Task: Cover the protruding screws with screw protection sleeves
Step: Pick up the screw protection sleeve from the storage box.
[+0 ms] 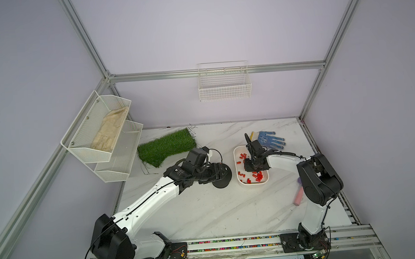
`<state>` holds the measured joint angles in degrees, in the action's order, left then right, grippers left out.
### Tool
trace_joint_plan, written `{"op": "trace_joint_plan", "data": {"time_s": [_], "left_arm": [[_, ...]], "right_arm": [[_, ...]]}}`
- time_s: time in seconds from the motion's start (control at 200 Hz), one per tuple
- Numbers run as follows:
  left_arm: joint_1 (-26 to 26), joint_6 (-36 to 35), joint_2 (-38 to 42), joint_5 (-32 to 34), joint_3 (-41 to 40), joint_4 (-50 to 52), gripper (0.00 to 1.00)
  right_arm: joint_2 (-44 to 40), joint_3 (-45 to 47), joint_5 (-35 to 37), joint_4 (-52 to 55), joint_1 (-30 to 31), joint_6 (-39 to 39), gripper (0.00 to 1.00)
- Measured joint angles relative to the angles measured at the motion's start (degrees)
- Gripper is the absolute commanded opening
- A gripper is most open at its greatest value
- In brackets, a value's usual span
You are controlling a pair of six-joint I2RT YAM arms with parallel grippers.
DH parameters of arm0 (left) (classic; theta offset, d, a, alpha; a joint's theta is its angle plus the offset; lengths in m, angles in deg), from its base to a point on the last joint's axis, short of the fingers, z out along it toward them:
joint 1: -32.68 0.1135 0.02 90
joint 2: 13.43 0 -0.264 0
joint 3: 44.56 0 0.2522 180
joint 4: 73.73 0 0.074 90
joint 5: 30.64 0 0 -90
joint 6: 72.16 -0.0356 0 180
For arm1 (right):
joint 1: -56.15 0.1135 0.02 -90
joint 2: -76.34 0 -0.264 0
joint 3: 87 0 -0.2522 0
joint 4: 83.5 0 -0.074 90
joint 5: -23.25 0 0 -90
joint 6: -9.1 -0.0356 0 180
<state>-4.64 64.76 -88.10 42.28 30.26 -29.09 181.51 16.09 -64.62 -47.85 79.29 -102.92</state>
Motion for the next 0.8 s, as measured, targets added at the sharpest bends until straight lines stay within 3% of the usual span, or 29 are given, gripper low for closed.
{"op": "trace_joint_plan", "data": {"time_s": [0.295,0.51,0.8], "left_arm": [[0.0,0.0,0.0,0.1,0.0,0.0,0.65],[0.1,0.0,0.0,0.8,0.0,0.0,0.66],[3.8,0.0,1.0,0.3,0.0,0.0,0.66]], "right_arm": [[-0.3,0.5,-0.1,-0.1,0.0,-0.1,0.08],[-2.0,1.2,-0.1,0.5,-0.1,0.0,0.08],[-14.8,1.9,-0.7,2.1,-0.1,2.2,0.08]]}}
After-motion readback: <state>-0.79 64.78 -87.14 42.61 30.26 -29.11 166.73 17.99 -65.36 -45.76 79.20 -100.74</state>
